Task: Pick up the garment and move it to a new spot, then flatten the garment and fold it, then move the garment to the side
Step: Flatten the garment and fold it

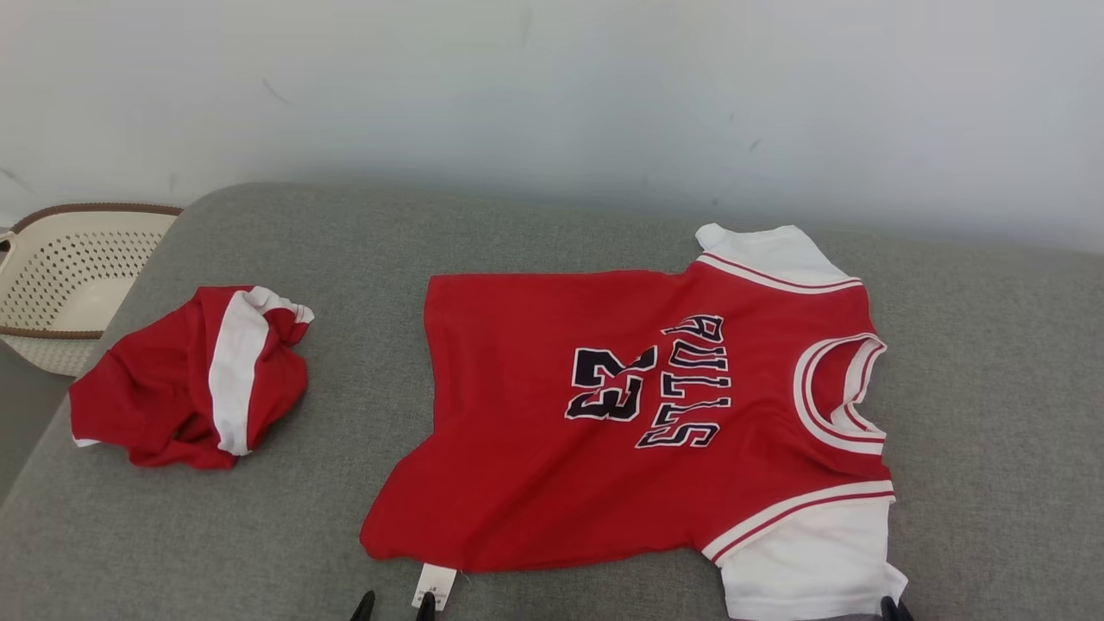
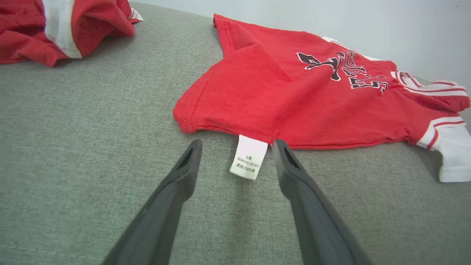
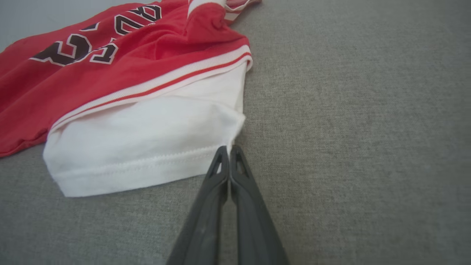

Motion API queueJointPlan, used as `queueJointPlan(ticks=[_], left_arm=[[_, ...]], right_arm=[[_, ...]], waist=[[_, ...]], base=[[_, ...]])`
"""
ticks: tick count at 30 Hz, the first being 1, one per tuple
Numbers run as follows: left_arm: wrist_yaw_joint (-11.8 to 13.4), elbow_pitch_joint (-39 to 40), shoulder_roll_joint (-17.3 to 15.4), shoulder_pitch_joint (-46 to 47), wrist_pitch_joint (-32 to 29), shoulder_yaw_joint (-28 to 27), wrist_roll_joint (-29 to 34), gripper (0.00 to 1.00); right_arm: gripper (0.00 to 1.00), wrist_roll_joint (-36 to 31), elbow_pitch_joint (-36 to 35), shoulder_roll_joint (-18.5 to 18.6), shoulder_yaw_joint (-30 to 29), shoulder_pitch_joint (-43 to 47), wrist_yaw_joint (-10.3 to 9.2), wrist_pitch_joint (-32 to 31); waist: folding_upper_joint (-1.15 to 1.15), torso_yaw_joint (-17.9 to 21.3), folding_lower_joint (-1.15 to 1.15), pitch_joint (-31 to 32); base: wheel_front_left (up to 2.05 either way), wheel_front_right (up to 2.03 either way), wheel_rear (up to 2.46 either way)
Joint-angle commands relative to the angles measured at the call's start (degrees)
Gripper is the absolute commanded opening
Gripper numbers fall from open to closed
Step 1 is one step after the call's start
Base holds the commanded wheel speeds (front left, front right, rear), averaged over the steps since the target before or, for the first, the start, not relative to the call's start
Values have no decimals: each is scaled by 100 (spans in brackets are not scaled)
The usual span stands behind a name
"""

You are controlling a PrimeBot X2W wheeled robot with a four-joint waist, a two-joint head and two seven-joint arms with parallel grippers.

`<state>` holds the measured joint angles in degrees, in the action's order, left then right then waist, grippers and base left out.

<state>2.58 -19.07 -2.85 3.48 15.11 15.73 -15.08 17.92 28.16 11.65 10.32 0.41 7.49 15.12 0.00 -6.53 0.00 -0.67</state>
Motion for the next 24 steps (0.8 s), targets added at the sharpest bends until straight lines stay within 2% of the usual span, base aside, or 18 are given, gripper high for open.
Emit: queueJointPlan(ticks=[1, 14, 17, 21, 24], left_arm=[[10, 9, -8, -112, 6, -32, 21, 100], [98, 72, -8, 27, 6, -495, -69, 100], [50, 37, -8, 75, 6, -527, -114, 100], [-152, -144, -7, 167, 6, -533, -145, 100], [-184, -266, -9, 249, 6, -572, -154, 100]], right_arm=[[0, 40, 15, 68, 33, 68, 0, 3], [0, 42, -2, 335, -76, 447, 0, 3], [0, 32, 2, 359, -83, 445, 0, 3], [0, -6, 14, 398, -105, 379, -2, 3], [0, -31, 29, 411, -147, 316, -2, 3]], waist=[[0, 22, 0, -8], [0, 410, 0, -78], [0, 456, 0, -91], [0, 550, 0, -135], [0, 613, 0, -181]], base=[[0, 0, 0], [0, 0, 0], [0, 0, 0], [0, 0, 0], [0, 0, 0]])
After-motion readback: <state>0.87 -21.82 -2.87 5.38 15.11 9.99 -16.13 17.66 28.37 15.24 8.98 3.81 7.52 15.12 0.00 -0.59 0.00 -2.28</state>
